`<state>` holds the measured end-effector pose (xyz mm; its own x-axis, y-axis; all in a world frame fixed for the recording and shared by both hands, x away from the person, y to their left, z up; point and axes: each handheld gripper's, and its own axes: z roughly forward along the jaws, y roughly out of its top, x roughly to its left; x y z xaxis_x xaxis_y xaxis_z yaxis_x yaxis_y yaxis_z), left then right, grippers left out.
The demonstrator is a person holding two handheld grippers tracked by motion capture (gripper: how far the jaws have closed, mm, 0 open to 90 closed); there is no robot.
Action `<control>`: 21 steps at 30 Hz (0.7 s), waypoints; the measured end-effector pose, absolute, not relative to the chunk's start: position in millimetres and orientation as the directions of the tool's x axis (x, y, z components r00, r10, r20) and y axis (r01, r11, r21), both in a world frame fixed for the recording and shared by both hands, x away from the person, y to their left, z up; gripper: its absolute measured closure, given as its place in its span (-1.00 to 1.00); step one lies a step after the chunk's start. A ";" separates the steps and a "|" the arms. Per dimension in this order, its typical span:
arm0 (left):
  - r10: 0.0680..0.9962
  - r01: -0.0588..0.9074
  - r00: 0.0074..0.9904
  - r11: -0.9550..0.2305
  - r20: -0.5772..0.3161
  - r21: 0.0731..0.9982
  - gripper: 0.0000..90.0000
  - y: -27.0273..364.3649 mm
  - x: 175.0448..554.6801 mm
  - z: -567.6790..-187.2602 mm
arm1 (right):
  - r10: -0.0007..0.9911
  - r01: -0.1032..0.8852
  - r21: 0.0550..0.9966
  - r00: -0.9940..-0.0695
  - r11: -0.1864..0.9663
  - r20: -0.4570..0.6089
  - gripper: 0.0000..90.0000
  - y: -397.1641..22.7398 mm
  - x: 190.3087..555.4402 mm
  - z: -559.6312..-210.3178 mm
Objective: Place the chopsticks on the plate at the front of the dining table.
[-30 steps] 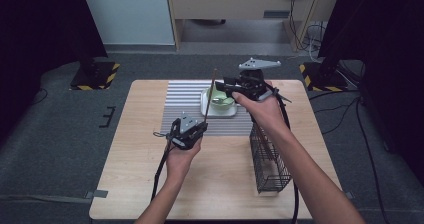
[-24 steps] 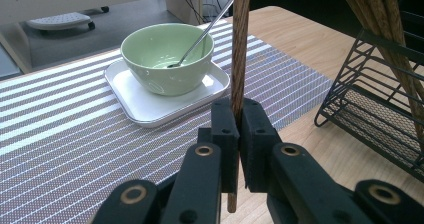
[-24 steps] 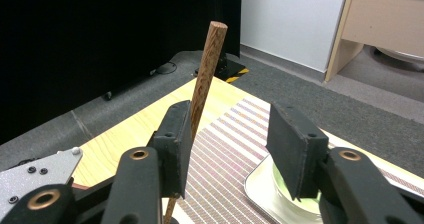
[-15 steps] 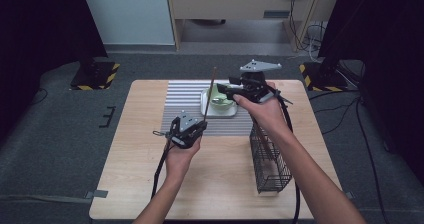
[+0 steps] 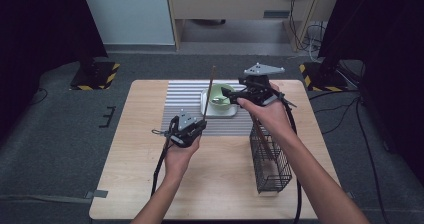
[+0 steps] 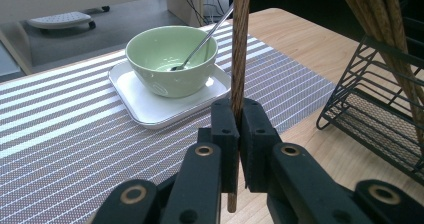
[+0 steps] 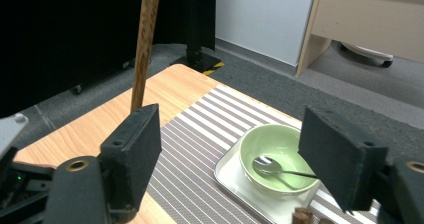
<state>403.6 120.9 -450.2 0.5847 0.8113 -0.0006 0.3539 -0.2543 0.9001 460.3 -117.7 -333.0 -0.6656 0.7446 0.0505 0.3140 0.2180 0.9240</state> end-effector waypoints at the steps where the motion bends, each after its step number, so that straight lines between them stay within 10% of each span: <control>1: 0.812 0.355 0.584 -0.252 -0.003 0.900 0.91 120.8 403.6 -449.8 | 0.749 0.317 0.923 -0.661 0.219 0.049 -0.52 -119.1 460.2 -333.3; 21: 0.829 0.360 0.560 -0.257 0.013 0.897 0.91 131.1 408.7 -445.5 | 0.826 0.353 0.921 -0.560 0.167 0.065 -0.78 -191.9 451.5 -347.9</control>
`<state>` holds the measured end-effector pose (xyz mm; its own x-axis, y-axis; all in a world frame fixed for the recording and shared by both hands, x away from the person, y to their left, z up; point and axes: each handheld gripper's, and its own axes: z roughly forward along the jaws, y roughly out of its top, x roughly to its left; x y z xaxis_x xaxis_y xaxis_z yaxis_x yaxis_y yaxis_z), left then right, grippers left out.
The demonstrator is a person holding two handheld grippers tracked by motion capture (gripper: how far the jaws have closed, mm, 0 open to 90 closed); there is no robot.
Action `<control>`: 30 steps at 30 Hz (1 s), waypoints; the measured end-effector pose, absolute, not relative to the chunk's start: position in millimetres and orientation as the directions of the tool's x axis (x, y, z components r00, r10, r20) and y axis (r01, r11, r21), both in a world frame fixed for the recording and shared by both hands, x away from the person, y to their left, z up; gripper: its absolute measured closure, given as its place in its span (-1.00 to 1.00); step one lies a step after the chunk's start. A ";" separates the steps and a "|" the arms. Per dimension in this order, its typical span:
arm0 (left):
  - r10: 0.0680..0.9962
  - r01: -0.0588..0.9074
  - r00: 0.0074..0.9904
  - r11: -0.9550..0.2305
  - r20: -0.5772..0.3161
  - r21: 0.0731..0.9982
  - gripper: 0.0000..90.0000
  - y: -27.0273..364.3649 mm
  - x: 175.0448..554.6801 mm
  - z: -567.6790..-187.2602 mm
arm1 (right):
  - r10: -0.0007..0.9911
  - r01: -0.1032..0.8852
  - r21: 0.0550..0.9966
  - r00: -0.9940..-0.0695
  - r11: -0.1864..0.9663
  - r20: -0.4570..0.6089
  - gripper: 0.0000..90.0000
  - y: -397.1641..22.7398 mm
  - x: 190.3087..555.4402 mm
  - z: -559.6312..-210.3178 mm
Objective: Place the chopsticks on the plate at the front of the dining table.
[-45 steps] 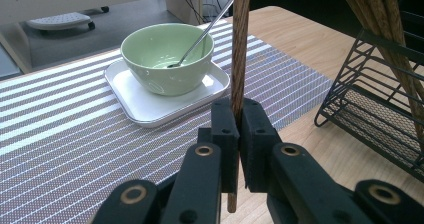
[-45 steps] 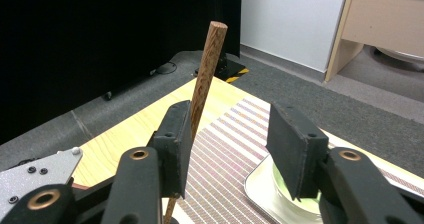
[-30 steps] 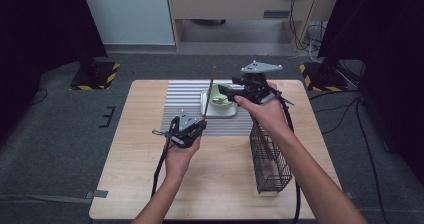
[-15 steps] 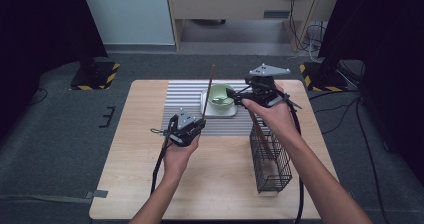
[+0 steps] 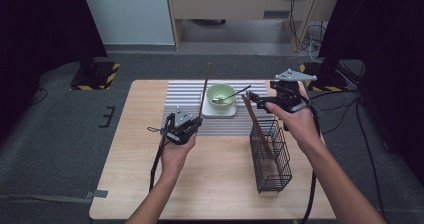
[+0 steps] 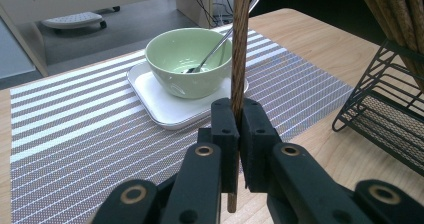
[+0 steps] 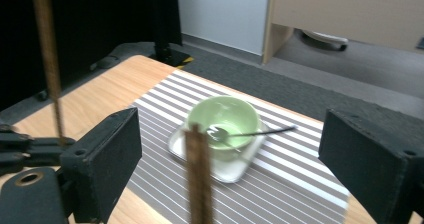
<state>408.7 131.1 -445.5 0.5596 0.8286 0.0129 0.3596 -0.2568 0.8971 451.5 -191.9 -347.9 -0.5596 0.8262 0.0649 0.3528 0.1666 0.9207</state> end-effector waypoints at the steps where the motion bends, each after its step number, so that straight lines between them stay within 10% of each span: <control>1: 0.829 0.360 0.560 -0.259 0.015 0.896 0.91 131.4 409.2 -446.0 | 0.831 0.357 0.920 -0.552 0.161 0.069 -0.78 -196.8 451.8 -349.9; 30: 0.850 0.379 0.526 -0.251 0.016 0.891 0.91 126.6 421.7 -444.6 | 0.920 0.429 0.898 -0.383 0.098 0.082 -0.76 -290.8 455.6 -409.9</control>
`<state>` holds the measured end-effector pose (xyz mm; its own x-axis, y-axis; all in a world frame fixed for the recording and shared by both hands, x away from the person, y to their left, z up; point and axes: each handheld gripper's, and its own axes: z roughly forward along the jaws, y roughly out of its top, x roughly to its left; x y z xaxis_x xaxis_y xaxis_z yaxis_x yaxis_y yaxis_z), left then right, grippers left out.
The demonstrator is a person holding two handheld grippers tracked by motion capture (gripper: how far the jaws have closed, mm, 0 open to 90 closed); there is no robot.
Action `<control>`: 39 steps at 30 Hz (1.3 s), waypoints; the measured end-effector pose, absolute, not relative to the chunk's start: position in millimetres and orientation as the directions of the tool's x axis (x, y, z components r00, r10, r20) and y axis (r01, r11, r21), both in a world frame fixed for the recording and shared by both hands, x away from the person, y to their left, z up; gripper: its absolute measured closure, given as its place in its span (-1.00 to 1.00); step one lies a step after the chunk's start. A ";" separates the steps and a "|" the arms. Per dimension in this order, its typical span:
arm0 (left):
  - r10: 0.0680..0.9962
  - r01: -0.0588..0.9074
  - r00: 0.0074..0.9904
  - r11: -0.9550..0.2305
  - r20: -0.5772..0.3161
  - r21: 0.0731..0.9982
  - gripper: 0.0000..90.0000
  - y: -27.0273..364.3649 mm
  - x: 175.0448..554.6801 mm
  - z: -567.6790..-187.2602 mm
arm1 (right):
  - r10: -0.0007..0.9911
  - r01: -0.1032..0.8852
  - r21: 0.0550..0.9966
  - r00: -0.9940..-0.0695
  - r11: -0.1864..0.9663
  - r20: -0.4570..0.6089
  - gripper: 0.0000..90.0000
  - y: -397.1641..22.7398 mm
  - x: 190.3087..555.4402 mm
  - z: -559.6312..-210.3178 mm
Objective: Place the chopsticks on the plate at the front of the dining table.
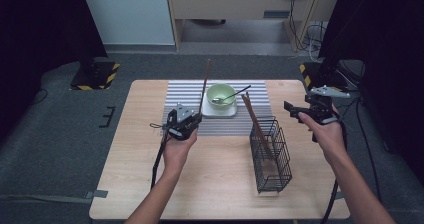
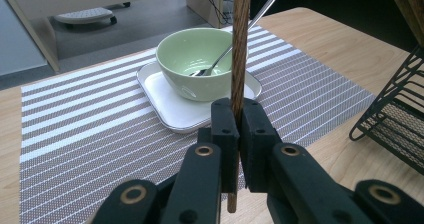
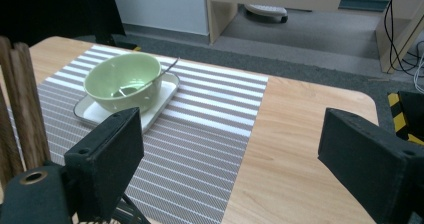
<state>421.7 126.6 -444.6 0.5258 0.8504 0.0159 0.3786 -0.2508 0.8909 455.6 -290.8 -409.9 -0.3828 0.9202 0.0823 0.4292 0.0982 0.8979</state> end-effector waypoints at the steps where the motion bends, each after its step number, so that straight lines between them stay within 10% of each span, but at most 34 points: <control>1: 0.851 0.379 0.525 -0.250 0.015 0.891 0.91 126.5 422.0 -444.7 | 0.921 0.430 0.897 -0.382 0.101 0.079 -0.76 -291.0 455.7 -411.8; 39: 0.873 0.408 0.487 -0.226 -0.002 0.885 0.91 103.5 450.4 -461.8 | 0.962 0.575 0.816 -0.252 0.062 0.104 -0.78 -320.5 446.2 -508.6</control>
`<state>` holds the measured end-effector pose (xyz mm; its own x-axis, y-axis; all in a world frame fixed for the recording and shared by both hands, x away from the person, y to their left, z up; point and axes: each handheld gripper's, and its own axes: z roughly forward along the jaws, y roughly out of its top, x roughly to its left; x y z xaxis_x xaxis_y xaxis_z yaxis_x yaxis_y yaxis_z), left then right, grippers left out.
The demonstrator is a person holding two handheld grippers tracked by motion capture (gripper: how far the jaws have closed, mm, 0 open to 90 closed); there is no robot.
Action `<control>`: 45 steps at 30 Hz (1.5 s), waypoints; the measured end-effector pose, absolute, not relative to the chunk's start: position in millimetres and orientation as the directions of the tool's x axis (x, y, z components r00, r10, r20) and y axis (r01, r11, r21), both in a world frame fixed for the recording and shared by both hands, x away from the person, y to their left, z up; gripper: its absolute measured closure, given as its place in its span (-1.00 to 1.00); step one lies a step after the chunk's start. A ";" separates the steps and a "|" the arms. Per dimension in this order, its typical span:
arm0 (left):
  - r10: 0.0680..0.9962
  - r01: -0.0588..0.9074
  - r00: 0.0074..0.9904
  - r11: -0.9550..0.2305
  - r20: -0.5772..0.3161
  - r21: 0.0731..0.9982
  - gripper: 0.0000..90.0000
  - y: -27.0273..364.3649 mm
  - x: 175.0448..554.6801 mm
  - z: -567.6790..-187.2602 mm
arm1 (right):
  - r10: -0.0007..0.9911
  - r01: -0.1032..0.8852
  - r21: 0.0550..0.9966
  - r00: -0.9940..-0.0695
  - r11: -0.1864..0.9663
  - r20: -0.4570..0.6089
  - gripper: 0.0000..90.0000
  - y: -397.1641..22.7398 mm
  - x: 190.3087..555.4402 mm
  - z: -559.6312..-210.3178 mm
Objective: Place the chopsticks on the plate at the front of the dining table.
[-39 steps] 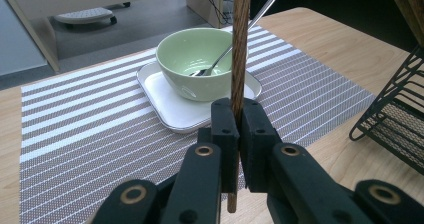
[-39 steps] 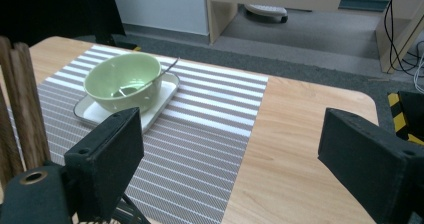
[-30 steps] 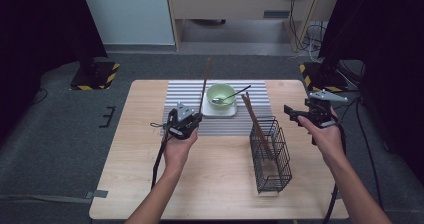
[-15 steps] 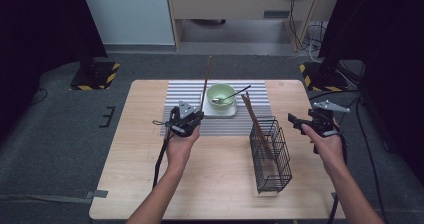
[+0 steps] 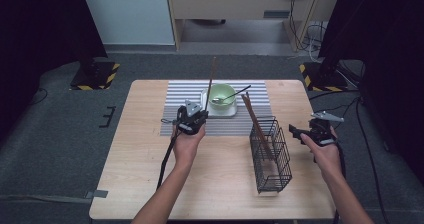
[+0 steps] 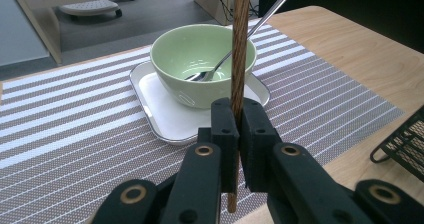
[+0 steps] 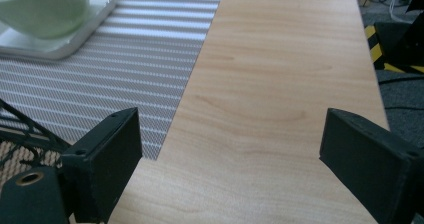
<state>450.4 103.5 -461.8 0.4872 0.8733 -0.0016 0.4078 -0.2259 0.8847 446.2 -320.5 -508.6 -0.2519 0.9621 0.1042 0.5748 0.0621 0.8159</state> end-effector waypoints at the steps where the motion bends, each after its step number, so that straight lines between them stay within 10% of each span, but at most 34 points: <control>1: 0.875 0.408 0.485 -0.224 -0.003 0.885 0.91 102.9 451.4 -462.7 | 0.963 0.582 0.810 -0.251 0.067 0.100 -0.78 -319.8 445.7 -512.9; 45: 0.913 0.455 0.409 -0.207 0.004 0.866 0.90 89.1 477.0 -496.3 | 0.986 0.670 0.736 -0.168 0.103 0.015 -0.85 -315.3 436.5 -560.7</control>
